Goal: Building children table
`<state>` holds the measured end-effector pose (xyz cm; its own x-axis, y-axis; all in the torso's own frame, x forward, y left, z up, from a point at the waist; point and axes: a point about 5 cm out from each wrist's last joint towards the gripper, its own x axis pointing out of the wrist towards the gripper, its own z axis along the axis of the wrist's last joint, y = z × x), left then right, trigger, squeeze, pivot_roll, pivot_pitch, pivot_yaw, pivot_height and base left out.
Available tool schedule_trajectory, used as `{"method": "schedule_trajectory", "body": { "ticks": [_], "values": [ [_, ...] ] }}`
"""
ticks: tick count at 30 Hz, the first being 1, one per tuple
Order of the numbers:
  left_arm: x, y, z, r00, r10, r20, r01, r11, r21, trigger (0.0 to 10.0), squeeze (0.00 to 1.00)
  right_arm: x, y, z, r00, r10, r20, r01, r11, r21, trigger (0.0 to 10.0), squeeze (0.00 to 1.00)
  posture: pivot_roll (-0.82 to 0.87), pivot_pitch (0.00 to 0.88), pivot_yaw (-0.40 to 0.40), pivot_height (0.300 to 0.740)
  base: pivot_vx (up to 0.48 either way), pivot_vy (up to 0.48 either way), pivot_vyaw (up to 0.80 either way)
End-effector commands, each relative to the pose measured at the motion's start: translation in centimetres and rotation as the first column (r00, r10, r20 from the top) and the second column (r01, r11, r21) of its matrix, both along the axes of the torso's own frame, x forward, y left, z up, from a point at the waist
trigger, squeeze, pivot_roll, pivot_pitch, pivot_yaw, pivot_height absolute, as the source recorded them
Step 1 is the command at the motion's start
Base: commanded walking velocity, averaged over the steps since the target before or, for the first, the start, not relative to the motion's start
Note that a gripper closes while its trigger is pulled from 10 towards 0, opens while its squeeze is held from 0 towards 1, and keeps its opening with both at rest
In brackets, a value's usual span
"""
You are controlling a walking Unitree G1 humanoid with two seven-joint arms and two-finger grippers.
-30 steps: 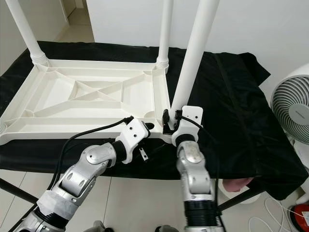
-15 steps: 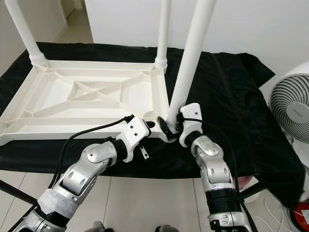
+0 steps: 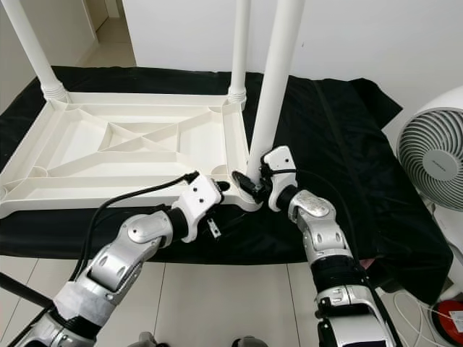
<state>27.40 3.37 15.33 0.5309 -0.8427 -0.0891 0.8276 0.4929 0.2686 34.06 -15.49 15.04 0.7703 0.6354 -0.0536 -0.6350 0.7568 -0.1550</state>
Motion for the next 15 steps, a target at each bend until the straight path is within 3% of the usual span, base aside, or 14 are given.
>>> {"method": "schedule_trajectory", "body": {
  "ticks": [1,10,11,15],
  "values": [
    [-0.55,0.00,-0.23,0.999,-0.047,-0.023,0.048,0.999,0.007,10.0,0.00,-0.03,-0.58,-0.98,0.999,0.000,-0.042,-0.001,1.000,-0.030,0.0,0.00,-0.10,0.041,-0.004,0.740,0.000,0.000,0.00],
    [-0.77,-0.03,-0.26,0.998,-0.051,-0.030,0.051,0.999,0.003,10.0,0.00,-0.05,-0.80,-1.53,0.998,0.006,-0.056,-0.005,1.000,0.017,0.0,0.00,-0.10,0.049,-0.006,0.740,0.000,0.000,0.00],
    [-0.77,-0.03,-0.24,0.998,-0.052,-0.032,0.052,0.999,0.001,10.0,0.00,-0.03,-0.87,-1.43,0.998,-0.022,-0.060,0.024,0.999,0.033,10.0,0.00,-0.09,0.052,-0.010,0.740,0.000,0.000,0.00],
    [-0.81,0.01,-0.23,0.998,-0.052,-0.034,0.052,0.999,0.000,10.0,0.00,-0.41,-0.41,-1.14,0.994,-0.093,-0.054,0.097,0.992,0.076,10.0,0.00,-0.10,0.058,-0.010,0.740,0.000,0.000,0.00]
  ]
}}
